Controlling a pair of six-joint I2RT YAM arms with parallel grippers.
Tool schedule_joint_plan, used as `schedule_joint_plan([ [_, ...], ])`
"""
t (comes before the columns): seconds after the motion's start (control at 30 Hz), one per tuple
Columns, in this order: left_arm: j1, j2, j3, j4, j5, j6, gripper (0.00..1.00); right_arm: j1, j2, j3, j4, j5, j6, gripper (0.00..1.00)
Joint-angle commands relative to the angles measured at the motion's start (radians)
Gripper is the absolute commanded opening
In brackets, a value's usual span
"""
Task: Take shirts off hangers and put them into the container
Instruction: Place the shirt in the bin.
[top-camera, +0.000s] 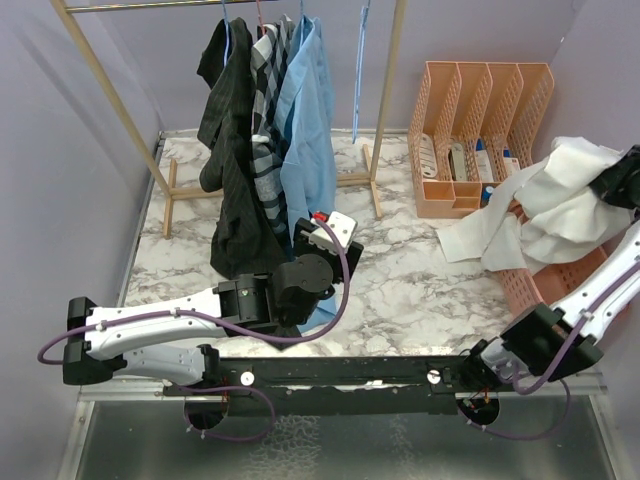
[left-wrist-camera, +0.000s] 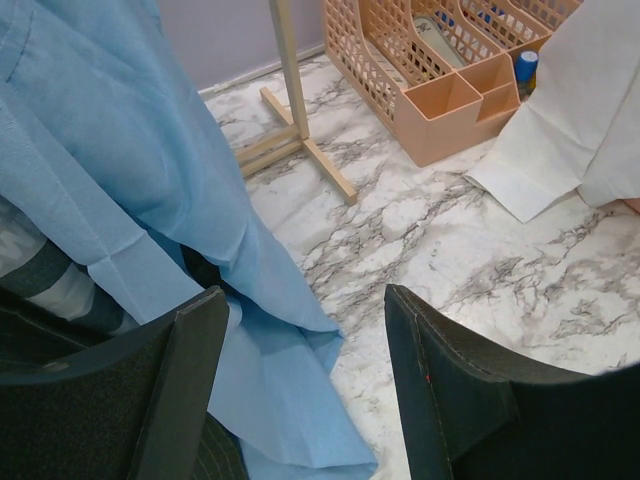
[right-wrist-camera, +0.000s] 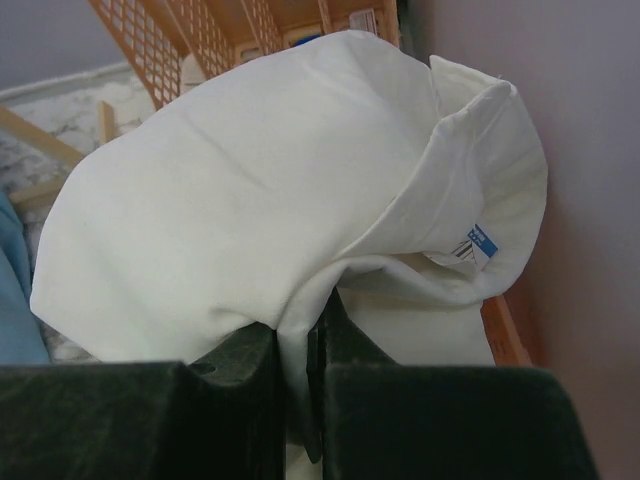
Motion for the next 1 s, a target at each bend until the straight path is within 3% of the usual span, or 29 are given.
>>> schedule_joint_plan([
  [0.0, -0.004, 0.025, -0.005, 0.061, 0.022, 0.031, 0.67, -0.001, -0.123, -0.165, 0.09, 0.1, -0.129, 0.01],
  [0.33, -0.004, 0.029, -0.016, 0.058, 0.049, 0.018, 0.67, -0.002, -0.212, -0.563, 0.255, 0.268, -0.287, 0.01],
  [0.97, -0.004, 0.062, -0.024, 0.065, 0.093, -0.013, 0.66, -0.002, -0.061, -0.903, 0.324, 0.343, -0.516, 0.01],
])
